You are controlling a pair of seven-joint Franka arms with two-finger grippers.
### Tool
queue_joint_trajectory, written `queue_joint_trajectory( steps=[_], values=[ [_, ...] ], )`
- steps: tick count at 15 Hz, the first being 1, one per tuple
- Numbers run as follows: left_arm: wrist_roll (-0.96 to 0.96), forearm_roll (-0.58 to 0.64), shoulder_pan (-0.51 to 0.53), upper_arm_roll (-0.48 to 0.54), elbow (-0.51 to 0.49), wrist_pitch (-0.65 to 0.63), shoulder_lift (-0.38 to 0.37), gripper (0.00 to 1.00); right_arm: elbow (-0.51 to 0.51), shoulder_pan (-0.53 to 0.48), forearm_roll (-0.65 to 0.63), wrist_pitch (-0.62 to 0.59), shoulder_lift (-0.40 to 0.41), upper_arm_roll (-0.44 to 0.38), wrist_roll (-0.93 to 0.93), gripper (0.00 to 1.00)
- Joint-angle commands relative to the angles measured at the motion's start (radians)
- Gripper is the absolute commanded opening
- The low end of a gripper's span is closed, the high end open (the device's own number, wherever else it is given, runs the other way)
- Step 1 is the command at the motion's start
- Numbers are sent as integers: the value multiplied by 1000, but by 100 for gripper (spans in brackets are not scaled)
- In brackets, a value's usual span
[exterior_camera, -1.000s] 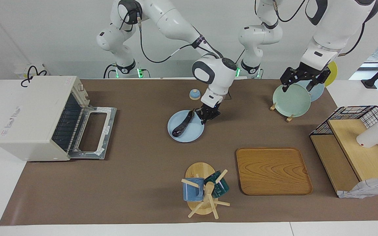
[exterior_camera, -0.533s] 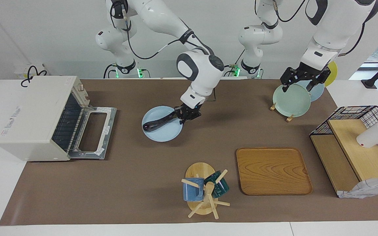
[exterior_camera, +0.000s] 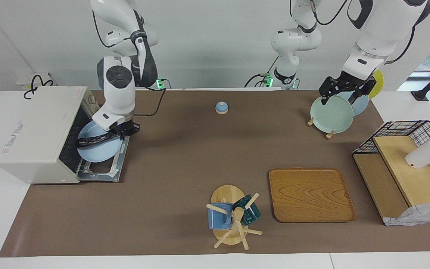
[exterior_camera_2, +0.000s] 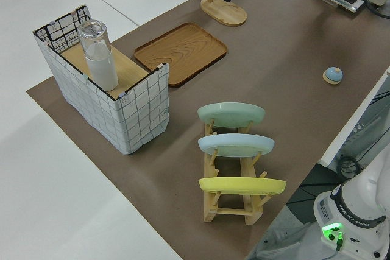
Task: Put eggplant into oven
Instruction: 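Carry the eggplant with the right gripper into the open oven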
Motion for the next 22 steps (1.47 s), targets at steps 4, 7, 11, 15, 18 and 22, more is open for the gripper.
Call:
queue_joint_trajectory(
  steps=[4, 7, 11, 15, 18, 22],
  values=[
    [13, -14, 11, -1, -9, -10, -10, 100, -97, -188, -11, 102, -50, 18, -231, 0],
    [13, -14, 11, -1, -9, -10, -10, 100, -158, -192, -11, 176, -67, 17, -225, 0],
    [13, -14, 11, -1, -9, -10, -10, 100, -159, -182, 1, 174, -69, 20, -200, 6],
    [13, -14, 11, -1, -9, -10, -10, 100, -75, -150, 46, 44, -69, 23, -206, 22],
    [13, -14, 11, -1, -9, -10, -10, 100, 27, -67, 72, -56, -52, 23, -199, 10],
    [13, -14, 11, 0, -9, -10, -10, 100, -39, -16, 158, 99, -14, 23, -41, 0]
  ],
)
